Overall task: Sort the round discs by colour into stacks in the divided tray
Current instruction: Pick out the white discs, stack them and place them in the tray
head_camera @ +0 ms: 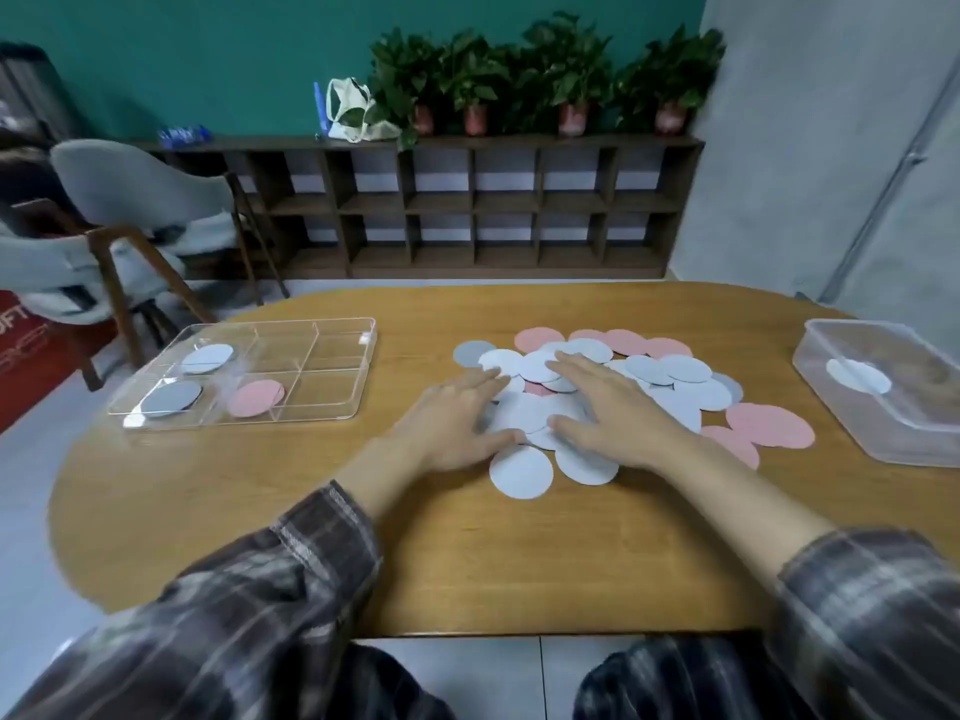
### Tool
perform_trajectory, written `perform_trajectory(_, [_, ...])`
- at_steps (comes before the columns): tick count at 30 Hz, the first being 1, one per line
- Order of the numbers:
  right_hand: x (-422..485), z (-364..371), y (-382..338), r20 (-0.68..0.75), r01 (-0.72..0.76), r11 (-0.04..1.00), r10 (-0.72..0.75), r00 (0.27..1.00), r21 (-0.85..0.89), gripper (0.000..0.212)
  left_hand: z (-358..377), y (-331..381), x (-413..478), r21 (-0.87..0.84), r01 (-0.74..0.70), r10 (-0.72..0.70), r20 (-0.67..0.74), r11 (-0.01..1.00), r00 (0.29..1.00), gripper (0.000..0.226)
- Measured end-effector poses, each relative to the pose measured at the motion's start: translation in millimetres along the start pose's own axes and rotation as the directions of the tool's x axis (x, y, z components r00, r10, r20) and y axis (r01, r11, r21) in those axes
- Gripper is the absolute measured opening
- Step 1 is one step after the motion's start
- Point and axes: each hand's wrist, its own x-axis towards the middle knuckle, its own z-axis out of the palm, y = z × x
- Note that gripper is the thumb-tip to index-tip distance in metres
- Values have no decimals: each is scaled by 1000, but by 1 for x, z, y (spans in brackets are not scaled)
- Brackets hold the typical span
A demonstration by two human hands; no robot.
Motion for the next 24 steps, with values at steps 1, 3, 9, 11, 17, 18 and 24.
perform_trajectory(1, [1, 5, 3, -12, 28, 1000, -28, 1000, 8, 70, 8, 0, 3, -40, -29, 29, 7, 999, 1000, 78])
perform_trajectory(3, [4, 13, 11, -22, 45, 999, -45, 999, 22, 69, 22, -3, 8, -111, -77, 77, -2, 991, 997, 57])
perform_trajectory(9, [17, 30, 27, -6, 79, 994, -79, 997, 72, 65, 35, -19, 24, -184, -134, 109, -139, 974, 984, 48])
perform_trajectory(11, [23, 34, 29, -13, 95, 991, -94, 995, 99, 63, 37, -22, 23, -217, -160, 127, -161, 963, 979, 53])
perform_trajectory(17, [39, 41, 29, -121, 156, 975, -138, 983, 160, 36, 27, -32, 28, -269, -154, 107, -181, 951, 978, 39])
perform_trajectory(18, [43, 42, 28, -143, 176, 966, -150, 978, 188, 29, 25, -32, 28, -265, -153, 97, -213, 952, 972, 39])
perform_trajectory(24, [56, 43, 28, -259, 236, 948, -177, 949, 216, 10, 20, -33, 25, -292, -124, 27, -318, 948, 948, 17])
